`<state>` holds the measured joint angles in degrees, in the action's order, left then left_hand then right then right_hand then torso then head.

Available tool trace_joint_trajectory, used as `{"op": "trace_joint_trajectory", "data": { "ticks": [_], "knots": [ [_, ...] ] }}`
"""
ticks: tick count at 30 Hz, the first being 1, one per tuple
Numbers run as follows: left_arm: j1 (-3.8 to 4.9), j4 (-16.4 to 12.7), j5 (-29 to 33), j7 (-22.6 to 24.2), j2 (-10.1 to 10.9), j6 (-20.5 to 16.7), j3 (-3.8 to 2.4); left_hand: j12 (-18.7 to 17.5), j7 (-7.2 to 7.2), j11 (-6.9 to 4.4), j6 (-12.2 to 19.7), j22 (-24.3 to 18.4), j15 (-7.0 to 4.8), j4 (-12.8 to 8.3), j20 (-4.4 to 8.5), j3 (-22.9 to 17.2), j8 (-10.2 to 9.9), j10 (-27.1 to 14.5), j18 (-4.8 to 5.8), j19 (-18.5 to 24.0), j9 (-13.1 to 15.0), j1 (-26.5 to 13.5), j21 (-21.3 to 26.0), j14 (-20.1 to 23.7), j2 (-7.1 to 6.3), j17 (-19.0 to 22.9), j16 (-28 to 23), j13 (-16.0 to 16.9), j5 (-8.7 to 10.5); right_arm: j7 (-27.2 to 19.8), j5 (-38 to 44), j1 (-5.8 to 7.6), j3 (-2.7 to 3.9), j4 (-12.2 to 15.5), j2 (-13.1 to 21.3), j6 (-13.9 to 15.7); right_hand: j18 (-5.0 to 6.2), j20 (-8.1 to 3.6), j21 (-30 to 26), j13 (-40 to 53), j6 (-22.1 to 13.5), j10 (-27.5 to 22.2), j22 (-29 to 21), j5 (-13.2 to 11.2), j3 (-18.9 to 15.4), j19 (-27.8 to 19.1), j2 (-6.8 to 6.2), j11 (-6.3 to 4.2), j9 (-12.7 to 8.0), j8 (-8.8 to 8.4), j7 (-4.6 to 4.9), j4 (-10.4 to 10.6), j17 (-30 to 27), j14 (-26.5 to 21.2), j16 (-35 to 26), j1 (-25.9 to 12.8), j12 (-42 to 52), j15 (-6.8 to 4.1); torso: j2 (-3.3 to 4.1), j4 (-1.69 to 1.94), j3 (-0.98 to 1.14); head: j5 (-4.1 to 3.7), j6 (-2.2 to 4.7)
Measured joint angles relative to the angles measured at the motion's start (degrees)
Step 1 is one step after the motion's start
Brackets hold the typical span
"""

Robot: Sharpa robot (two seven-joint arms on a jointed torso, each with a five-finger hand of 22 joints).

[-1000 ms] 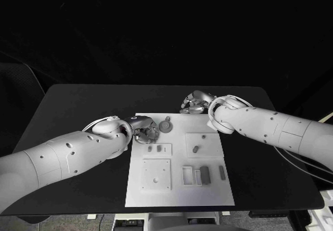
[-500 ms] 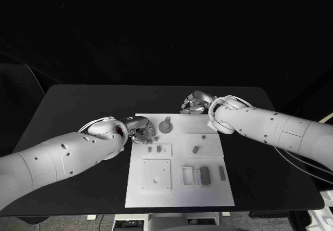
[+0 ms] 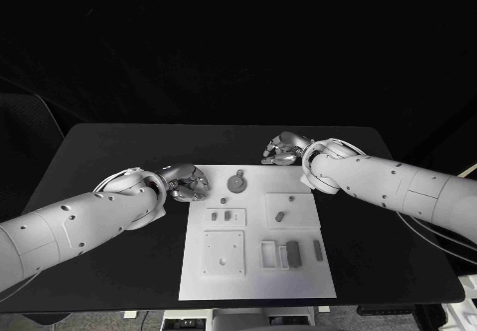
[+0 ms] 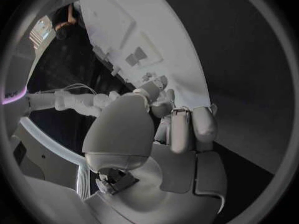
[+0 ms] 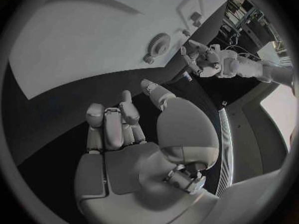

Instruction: Assemble the parts on the task board

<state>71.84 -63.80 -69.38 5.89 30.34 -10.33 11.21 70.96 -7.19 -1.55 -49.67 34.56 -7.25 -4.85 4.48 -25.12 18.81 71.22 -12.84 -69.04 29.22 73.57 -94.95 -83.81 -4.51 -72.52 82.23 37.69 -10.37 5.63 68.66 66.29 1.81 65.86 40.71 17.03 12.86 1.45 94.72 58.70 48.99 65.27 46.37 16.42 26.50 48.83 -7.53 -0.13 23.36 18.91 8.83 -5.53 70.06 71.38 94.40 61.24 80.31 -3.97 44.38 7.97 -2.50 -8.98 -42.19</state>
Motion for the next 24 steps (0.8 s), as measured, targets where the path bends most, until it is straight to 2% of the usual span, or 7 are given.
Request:
{"op": "trace_joint_trajectory", "data": {
  "ticks": [2, 3, 7, 12, 15, 20, 24],
  "knots": [
    [-0.08, 0.4, 3.7, 1.1, 0.4, -0.8, -0.98, -2.5, -0.27, 0.16, -0.7, -0.7, 0.37, 0.1, -0.22, -1.1, 0.3, -1.1, 0.32, 2.0, 0.2, -0.3, 0.0, 0.5, 0.29, 1.3, -2.9, -1.3, 0.0, -0.1, -0.1, -0.01, 0.0, 0.0, 0.2, 0.1, 0.0, 0.0, 0.0, 0.0, 0.0, 0.0, 0.0, 0.0, 0.0, 0.0, 0.0, 0.0, 0.0, 0.0, -0.01, 0.0, 0.0, 0.0, 0.0, 0.0, 0.0, 0.0, -0.02, 0.03, -0.01, -0.04, 0.13],
    [-0.02, 0.6, 6.0, 1.8, 0.7, -1.4, -1.56, -4.3, -0.37, 0.81, -0.8, -1.1, 0.46, 0.1, -0.43, -1.7, 0.4, -2.3, 0.38, 3.0, 0.2, -0.3, 0.0, 1.3, 0.29, 2.0, -4.3, -2.3, 0.0, -0.1, -0.1, -0.01, 0.01, 0.0, 0.4, 0.2, 0.0, 0.0, 0.0, 0.0, 0.0, 0.0, 0.0, 0.0, 0.0, 0.0, 0.0, 0.0, 0.0, 0.0, 0.0, 0.0, 0.0, 0.0, 0.0, 0.0, 0.0, 0.0, -0.03, 0.03, -0.01, -0.04, 0.19],
    [0.11, 1.0, 12.7, 3.5, 2.0, -2.5, -2.95, -11.9, 0.26, 1.57, -1.7, -2.9, 0.91, -0.1, -1.13, -3.6, 1.4, -3.2, 0.39, 6.3, 0.8, -1.0, 0.0, 3.8, 0.52, 4.3, -9.3, -6.8, 0.0, -0.4, -0.3, -0.01, 0.01, 0.1, 1.3, 0.4, 0.0, 0.0, 0.0, 0.0, -0.1, 0.0, 0.0, 0.0, 0.0, 0.0, 0.0, 0.01, 0.0, 0.0, 0.13, 0.0, 0.1, 0.1, 0.0, 0.0, 0.0, -0.13, -0.03, 0.03, -0.01, -0.07, 0.44],
    [0.21, 1.2, 18.0, 4.7, 4.1, -2.8, -3.53, -20.2, 0.16, 3.12, -1.7, -4.8, 1.65, -0.6, -1.73, -5.1, 1.4, -2.8, 0.39, 8.2, 1.1, -1.6, 1.1, 5.0, 0.61, 6.3, -13.4, -11.5, -0.26, -1.4, -1.2, -0.11, 0.01, 0.2, 2.9, 0.9, 0.0, -0.03, 0.0, 0.0, -0.1, 0.0, 0.0, 0.0, 0.0, 0.0, 0.0, 0.02, 0.0, 0.0, 0.13, 0.0, 0.2, 0.1, 0.0, 0.0, 0.0, -0.12, -0.05, 0.02, -0.05, -0.09, 0.76],
    [0.22, 1.2, 21.0, 5.4, 5.2, -2.9, -3.58, -24.5, 0.15, 3.65, -1.7, -6.1, 2.14, -0.7, -2.11, -5.3, 1.4, -2.6, 0.37, 9.2, 1.2, -2.4, 2.7, 5.6, 0.29, 7.7, -16.1, -13.9, -0.26, -3.2, -2.7, -0.89, 0.02, 1.4, 4.1, 2.2, 0.44, -0.21, 0.0, -0.1, -0.1, 0.1, 0.0, 0.0, 0.3, 0.2, 0.19, -0.06, 0.0, 0.0, 0.12, -0.3, 0.8, 0.6, 0.5, 0.2, 0.2, -0.44, -0.05, 0.0, -0.05, -0.31, 0.98],
    [0.22, -0.5, 25.9, 7.0, 8.3, -3.2, -3.56, -28.4, 0.04, 4.08, -1.6, -7.0, 2.14, -0.2, -2.3, -4.1, 1.4, -2.5, 0.38, 9.4, 1.3, -4.3, 3.5, 5.6, -0.86, 8.4, -17.8, -15.8, -0.26, -6.2, -5.2, -1.46, 0.0, 3.8, 6.4, 3.9, 0.79, -0.21, 0.0, -0.1, -0.1, 0.3, -0.1, 0.0, 0.5, 0.2, 0.46, -0.08, 0.0, 0.0, 0.12, -0.5, 1.6, 1.6, 0.5, 0.5, 0.2, -0.5, -0.06, -0.08, -0.05, -0.99, 1.32],
    [0.16, -3.1, 28.8, 8.5, 9.9, -3.6, -3.52, -31.3, -0.18, 4.4, -1.4, -8.0, 3.18, -0.2, -2.53, -1.9, 1.4, -2.8, 0.52, 11.1, 1.4, -6.8, 5.0, 6.9, -1.3, 9.2, -19.9, -17.1, -0.26, -8.3, -6.8, -2.6, -0.03, 6.5, 9.7, 4.3, 0.82, -0.21, 0.0, -0.1, -0.1, 0.4, -0.1, 0.0, 0.6, 0.2, 0.69, -0.19, 0.0, 0.0, 0.11, -0.6, 1.6, 1.6, 0.5, 0.7, 0.2, -0.51, -0.06, -0.08, -0.05, -1.43, 1.53]
  ]
}}
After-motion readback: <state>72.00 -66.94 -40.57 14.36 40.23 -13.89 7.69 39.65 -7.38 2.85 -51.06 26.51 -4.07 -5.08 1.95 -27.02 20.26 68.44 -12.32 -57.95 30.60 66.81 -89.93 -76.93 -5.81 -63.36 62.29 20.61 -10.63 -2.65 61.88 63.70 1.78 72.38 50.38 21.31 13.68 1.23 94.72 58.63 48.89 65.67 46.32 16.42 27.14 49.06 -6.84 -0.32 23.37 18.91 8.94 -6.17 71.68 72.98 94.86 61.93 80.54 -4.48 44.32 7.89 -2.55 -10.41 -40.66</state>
